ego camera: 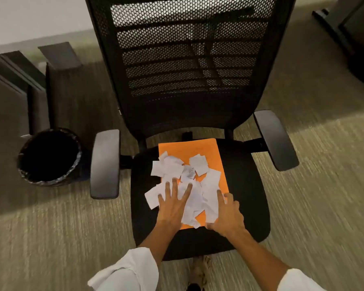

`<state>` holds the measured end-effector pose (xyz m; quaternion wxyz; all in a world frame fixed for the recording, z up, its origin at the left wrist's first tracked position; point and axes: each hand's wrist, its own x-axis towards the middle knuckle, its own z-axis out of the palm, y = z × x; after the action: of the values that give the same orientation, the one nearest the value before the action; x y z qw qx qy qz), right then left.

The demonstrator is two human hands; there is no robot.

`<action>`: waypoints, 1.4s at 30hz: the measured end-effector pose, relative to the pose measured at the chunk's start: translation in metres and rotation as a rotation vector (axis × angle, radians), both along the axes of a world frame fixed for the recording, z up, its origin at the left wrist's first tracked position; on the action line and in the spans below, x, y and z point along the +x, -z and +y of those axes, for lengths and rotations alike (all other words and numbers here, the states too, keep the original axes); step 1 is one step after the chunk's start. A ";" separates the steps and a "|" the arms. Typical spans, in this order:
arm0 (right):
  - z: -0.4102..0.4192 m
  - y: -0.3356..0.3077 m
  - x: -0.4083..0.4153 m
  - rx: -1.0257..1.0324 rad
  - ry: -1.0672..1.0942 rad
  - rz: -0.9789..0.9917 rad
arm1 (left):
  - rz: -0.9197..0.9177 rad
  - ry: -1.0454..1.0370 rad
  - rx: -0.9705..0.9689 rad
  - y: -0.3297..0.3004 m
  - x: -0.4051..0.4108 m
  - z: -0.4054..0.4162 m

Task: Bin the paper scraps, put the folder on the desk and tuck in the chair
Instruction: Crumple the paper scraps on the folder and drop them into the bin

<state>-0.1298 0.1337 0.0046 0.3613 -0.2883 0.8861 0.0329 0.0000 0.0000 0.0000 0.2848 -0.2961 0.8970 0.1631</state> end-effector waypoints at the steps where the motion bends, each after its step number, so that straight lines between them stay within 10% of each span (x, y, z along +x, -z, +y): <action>1: -0.001 0.005 -0.001 -0.005 0.016 -0.014 | 0.004 -0.002 0.002 0.008 -0.003 -0.001; 22: 0.015 0.046 -0.016 -0.486 0.440 -0.004 | 0.193 0.196 0.083 0.058 -0.025 -0.009; 42: 0.021 0.030 0.010 -0.903 1.111 -0.583 | 0.633 -0.472 0.288 0.037 -0.026 -0.019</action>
<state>-0.1197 0.1552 -0.0254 0.3909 0.0824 0.6974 -0.5950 -0.0262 -0.0190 -0.0369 -0.0117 -0.3858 0.8159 0.4306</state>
